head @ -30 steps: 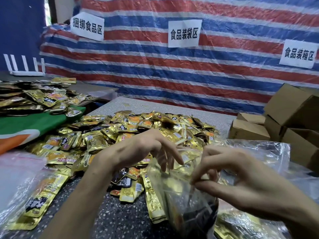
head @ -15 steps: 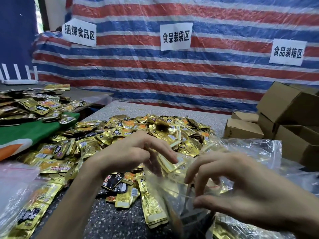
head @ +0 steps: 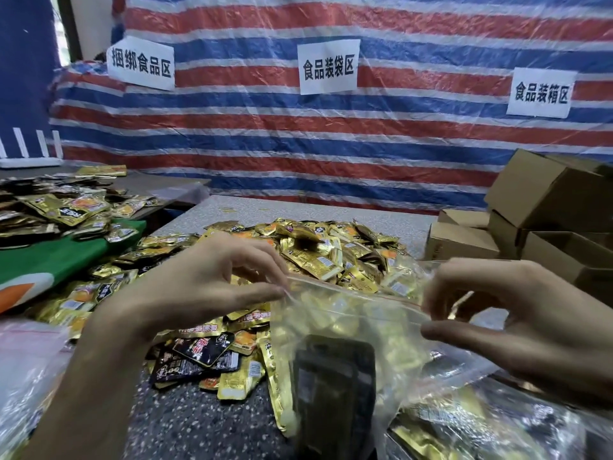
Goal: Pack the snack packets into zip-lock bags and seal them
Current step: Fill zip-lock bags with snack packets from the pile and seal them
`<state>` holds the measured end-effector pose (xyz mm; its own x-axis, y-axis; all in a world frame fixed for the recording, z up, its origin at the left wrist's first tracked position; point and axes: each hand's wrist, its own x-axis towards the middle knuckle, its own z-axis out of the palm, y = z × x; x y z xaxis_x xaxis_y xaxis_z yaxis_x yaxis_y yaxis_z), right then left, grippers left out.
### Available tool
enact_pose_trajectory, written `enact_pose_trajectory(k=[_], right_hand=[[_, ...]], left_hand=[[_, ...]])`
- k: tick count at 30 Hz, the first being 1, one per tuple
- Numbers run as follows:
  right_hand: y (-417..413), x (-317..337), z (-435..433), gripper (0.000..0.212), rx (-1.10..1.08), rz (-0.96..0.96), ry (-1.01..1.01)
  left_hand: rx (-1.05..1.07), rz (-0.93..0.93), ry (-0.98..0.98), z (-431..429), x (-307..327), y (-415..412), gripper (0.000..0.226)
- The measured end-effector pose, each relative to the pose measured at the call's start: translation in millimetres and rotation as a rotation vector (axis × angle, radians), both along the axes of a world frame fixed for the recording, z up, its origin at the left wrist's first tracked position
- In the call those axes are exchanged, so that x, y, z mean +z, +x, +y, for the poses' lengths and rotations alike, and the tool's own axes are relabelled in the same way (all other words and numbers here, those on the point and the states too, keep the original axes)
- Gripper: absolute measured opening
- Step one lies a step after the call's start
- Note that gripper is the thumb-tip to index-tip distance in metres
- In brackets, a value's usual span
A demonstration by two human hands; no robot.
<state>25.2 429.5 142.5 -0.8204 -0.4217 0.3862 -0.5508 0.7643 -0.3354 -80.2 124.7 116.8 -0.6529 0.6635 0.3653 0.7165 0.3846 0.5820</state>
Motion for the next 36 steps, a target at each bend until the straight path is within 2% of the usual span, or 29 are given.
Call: enact_pose_trajectory(k=[4, 7, 9, 13, 19, 24, 26, 28, 32, 34, 36], right_hand=[[3.7, 2.5, 7.3, 0.028, -0.007, -0.041, -0.064], [2.3, 2.5, 9.3, 0.018, -0.024, -0.081, -0.183], [-0.9, 1.7, 10.5, 0.014, -0.025, -0.152, -0.277], [-6.3, -1.2, 8.3, 0.032, -0.067, -0.198, -0.263], [-8.4, -2.8, 1.1, 0.041, -0.128, -0.143, -0.182], [-11.3, -6.6, -7.9, 0.036, -0.139, -0.098, -0.096], [-9.1, -6.1, -11.1, 0.025, -0.143, -0.156, -0.054], [-7.2, -7.3, -14.6, 0.033, -0.174, -0.177, 0.003], [-4.9, -10.3, -40.4, 0.059, -0.179, 0.005, 0.094], [-4.0, -12.3, -56.4, 0.058, -0.139, 0.060, 0.117], [-4.8, -16.3, -68.5, 0.046, -0.122, 0.088, 0.099]], left_hand=[[-0.039, -0.001, 0.098, -0.6, 3.0, 6.2, 0.013], [-0.102, -0.035, 0.198, -0.5, 7.3, 12.9, 0.024], [-0.065, -0.080, 0.221, -0.2, 8.2, 13.1, 0.031], [0.015, -0.125, 0.120, 1.5, 6.3, 7.5, 0.016], [-0.009, -0.184, 0.013, -7.0, 7.3, 7.6, 0.007], [0.126, -0.018, 0.012, 5.7, 4.8, 8.8, 0.006], [0.123, 0.029, 0.021, 11.9, 4.9, 12.3, 0.007], [0.086, 0.076, 0.008, 16.7, 5.1, 15.9, 0.011], [0.026, 0.175, 0.000, 24.3, 6.2, 20.9, 0.019], [-0.005, 0.206, 0.016, 25.7, 7.4, 23.5, 0.015], [-0.034, 0.224, 0.029, 25.1, 8.3, 24.6, 0.011]])
